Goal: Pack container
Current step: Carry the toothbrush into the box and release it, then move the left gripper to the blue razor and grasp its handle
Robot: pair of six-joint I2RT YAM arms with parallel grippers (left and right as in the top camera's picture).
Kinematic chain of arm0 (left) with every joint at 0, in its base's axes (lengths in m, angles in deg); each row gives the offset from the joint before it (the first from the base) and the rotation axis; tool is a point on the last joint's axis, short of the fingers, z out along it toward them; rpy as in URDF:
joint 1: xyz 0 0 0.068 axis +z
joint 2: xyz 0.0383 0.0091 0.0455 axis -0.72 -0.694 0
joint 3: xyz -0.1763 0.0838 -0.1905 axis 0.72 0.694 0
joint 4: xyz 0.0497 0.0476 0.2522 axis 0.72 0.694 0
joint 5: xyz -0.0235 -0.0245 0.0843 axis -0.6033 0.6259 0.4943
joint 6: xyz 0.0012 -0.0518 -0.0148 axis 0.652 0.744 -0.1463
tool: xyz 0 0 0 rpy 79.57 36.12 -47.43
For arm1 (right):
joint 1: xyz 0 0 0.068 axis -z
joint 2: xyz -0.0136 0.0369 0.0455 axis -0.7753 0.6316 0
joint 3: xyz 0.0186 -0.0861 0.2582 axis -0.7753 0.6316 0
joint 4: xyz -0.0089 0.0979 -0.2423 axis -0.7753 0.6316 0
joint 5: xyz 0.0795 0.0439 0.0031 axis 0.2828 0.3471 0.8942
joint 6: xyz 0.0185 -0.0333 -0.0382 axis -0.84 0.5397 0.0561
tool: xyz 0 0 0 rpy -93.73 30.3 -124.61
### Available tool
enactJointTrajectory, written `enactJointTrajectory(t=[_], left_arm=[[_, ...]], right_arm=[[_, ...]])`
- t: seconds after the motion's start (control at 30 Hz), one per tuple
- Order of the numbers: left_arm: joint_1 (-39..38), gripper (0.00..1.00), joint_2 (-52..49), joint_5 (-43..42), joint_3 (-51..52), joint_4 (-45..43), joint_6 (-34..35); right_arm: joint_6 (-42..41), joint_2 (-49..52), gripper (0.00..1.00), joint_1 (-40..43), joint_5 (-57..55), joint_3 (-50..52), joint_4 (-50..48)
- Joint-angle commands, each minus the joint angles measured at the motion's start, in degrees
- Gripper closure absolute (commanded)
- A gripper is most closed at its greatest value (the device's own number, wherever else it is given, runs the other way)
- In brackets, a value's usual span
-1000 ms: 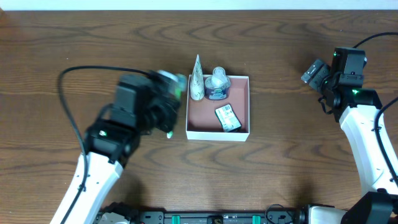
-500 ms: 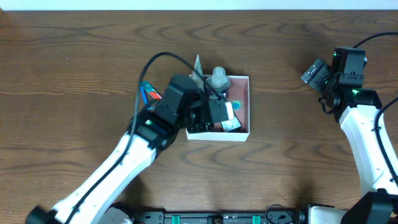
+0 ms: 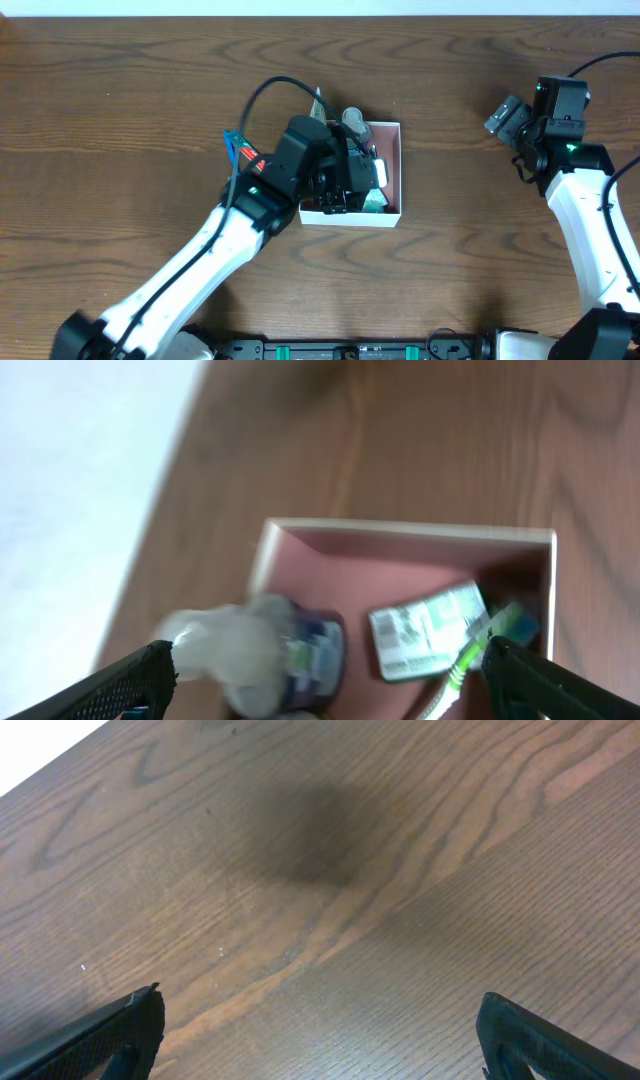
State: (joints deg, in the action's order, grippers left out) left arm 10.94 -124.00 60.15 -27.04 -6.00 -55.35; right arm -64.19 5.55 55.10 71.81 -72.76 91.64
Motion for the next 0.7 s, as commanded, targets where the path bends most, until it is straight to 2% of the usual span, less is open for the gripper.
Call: enactJointTrajectory(t=[0.0,0.1,0.17,0.23,0.3,0.37,0.43,0.5,0.67], left_arm=[[-0.1,0.02,7.6,-0.2,-0.3,-0.7,9.2],[0.2,0.02,15.0,0.6,-0.3,1.0,20.4],[0.7,0.02,20.3,4.6,-0.3,4.2,27.1],[1.4,0.02,24.8,12.8,-0.3,8.2,33.5],[2.8,0.02,28.6,25.1,-0.3,12.8,41.4],[5.1,0.02,30.7,39.1,-0.3,18.0,54.2],[8.4,0.02,31.4,47.4,-0.3,23.8,66.9],[12.2,0.02,30.7,47.3,-0.3,27.3,70.9],[19.4,0.02,24.0,37.0,-0.3,29.2,71.1]], right_arm=[[0.2,0.0,0.01,0.4,-0.8,-0.4,0.0],[0.2,0.0,0.01,0.4,-0.8,-0.4,0.0],[0.2,0.0,0.01,0.4,-0.8,-0.4,0.0],[0.2,0.0,0.01,0.4,-0.8,-0.4,0.0],[0.2,0.0,0.01,0.4,-0.8,-0.4,0.0],[0.2,0.0,0.01,0.4,-0.8,-0.4,0.0],[0.2,0.0,0.01,0.4,-0.8,-0.4,0.0],[0.1,0.0,0.01,0.4,-0.8,-0.4,0.0],[0.2,0.0,0.01,0.4,-0.8,-0.4,0.0]])
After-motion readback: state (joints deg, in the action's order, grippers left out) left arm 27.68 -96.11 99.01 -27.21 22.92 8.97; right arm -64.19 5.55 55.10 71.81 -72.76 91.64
